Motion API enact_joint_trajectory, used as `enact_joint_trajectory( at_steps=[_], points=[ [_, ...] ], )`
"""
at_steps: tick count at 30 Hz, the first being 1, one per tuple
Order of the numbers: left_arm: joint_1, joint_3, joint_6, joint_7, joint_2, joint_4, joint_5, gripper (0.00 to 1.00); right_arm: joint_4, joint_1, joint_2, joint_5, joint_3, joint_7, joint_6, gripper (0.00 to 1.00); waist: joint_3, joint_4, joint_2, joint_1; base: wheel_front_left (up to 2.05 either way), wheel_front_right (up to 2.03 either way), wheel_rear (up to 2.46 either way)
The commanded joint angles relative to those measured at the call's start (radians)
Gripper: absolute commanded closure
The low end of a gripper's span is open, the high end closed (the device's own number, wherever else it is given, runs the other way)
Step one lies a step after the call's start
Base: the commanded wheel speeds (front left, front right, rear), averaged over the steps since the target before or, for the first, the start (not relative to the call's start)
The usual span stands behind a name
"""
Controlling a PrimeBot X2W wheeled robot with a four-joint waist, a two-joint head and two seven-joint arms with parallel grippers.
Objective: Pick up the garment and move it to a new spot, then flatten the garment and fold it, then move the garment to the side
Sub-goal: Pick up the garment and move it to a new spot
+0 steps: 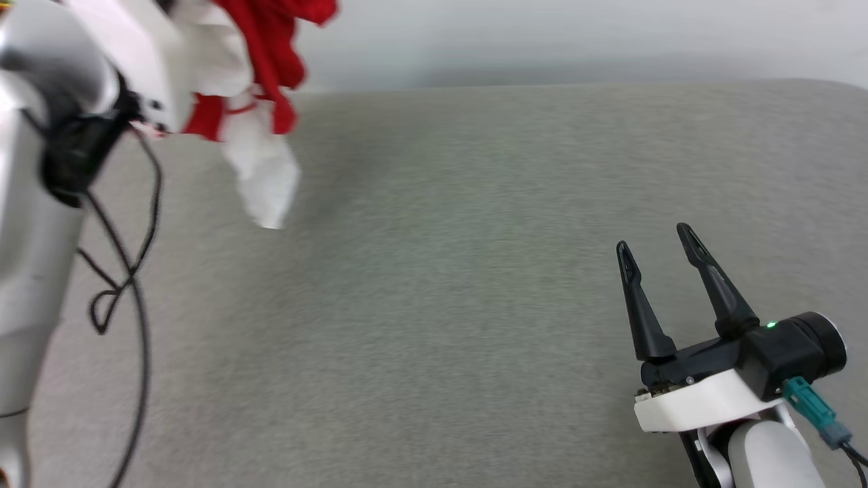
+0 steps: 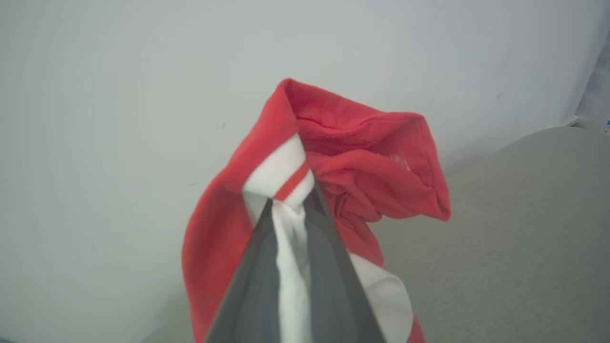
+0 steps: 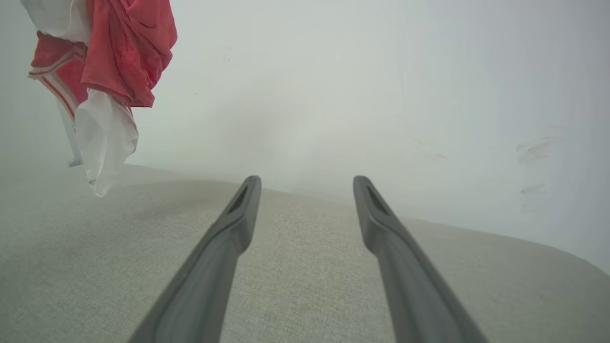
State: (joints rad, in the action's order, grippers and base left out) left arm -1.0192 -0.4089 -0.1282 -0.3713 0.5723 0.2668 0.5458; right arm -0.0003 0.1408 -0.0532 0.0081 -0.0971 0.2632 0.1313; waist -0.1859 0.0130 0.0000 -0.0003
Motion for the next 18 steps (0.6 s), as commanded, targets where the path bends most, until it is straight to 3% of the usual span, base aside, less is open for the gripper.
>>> enact_joint_trajectory(
  at_steps=[1,8,14,18],
  points=[
    [-0.019,-0.032,0.001,0.001,-0.023,-0.02,-0.019,1.0,0.001,-0.006,0.004,0.017,-0.002,0.002,-0.001,0.0,0.018,0.089,0.0,0.0003,0.0,0.0,0.0],
    [-0.079,-0.119,-0.001,0.075,-0.118,-0.009,-0.036,1.0,0.005,0.009,0.004,0.054,0.032,0.002,-0.001,0.0,-0.001,0.203,0.0,0.0003,0.0,0.0,0.0],
    [-0.082,-0.155,-0.002,0.199,-0.17,0.036,-0.055,1.0,-0.001,0.018,0.005,0.077,0.05,0.002,-0.001,0.0,-0.023,0.25,0.0,0.0003,0.0,0.0,0.0],
    [0.002,-0.212,-0.002,0.267,-0.169,0.067,-0.058,1.0,-0.004,0.012,0.005,0.079,0.065,0.002,-0.001,0.0,-0.032,0.249,0.0,0.0003,0.0,0.0,0.0]
  ],
)
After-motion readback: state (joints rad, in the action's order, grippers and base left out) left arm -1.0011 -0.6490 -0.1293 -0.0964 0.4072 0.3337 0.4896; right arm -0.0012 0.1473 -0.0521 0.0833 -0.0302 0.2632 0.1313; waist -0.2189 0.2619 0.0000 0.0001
